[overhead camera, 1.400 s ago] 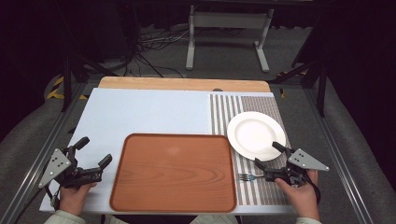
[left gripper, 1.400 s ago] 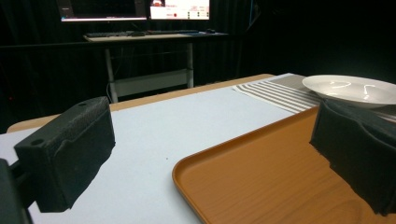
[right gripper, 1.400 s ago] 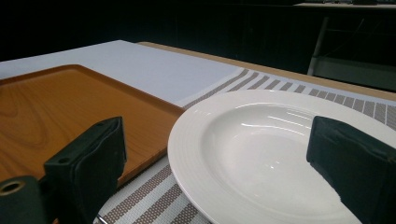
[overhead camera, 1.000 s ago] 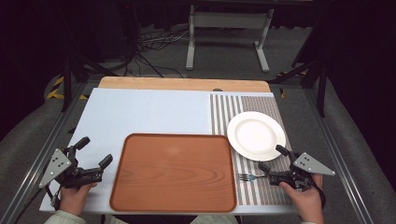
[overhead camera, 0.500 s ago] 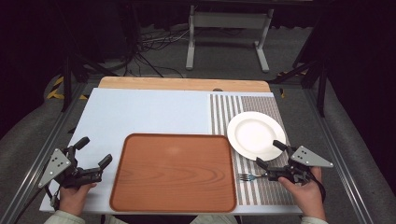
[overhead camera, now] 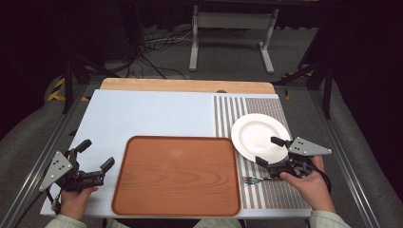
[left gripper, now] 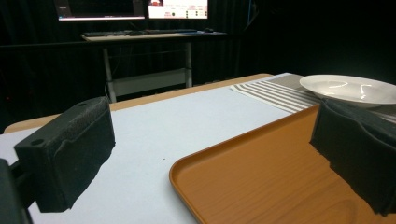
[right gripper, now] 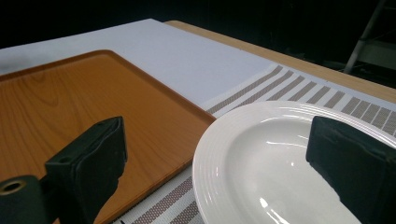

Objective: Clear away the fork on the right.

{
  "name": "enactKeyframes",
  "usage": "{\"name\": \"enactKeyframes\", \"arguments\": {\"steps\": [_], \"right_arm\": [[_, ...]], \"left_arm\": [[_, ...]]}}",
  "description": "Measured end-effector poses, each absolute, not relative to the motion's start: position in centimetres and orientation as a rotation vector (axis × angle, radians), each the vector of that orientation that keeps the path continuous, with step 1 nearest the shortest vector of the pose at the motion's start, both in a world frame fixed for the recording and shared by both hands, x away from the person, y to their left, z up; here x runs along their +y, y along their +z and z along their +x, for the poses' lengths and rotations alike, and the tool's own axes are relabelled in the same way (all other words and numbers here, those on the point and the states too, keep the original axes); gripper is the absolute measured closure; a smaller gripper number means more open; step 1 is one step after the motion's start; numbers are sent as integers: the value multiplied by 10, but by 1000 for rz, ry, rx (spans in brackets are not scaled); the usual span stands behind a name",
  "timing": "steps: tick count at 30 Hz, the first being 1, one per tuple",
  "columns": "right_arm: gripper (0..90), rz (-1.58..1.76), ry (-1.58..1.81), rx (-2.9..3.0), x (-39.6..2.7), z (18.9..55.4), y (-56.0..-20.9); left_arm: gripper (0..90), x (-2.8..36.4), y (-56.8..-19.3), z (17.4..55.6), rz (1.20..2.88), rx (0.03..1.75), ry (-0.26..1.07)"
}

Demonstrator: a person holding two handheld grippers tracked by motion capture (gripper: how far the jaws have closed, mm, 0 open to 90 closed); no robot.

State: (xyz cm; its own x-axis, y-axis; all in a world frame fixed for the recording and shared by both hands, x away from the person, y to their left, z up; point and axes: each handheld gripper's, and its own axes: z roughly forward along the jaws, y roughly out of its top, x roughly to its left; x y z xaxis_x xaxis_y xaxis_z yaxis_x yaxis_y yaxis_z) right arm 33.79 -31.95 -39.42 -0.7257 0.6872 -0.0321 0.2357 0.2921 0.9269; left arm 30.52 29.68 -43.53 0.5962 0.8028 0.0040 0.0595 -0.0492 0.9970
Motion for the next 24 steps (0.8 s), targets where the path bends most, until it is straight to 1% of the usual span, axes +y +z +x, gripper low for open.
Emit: {"name": "enactKeyframes", "arguments": {"steps": [9, 12, 24], "right_arm": [[61, 767, 1288, 2248, -314, 344, -381], [92, 728, 1237, 2288, -312, 345, -374], [113, 642, 992, 2507, -305, 352, -362]], "left_arm": [[5, 297, -436, 305, 1515, 763, 709], [5, 297, -435, 305, 1513, 762, 710], [5, 298, -435, 305, 1515, 761, 709]]}}
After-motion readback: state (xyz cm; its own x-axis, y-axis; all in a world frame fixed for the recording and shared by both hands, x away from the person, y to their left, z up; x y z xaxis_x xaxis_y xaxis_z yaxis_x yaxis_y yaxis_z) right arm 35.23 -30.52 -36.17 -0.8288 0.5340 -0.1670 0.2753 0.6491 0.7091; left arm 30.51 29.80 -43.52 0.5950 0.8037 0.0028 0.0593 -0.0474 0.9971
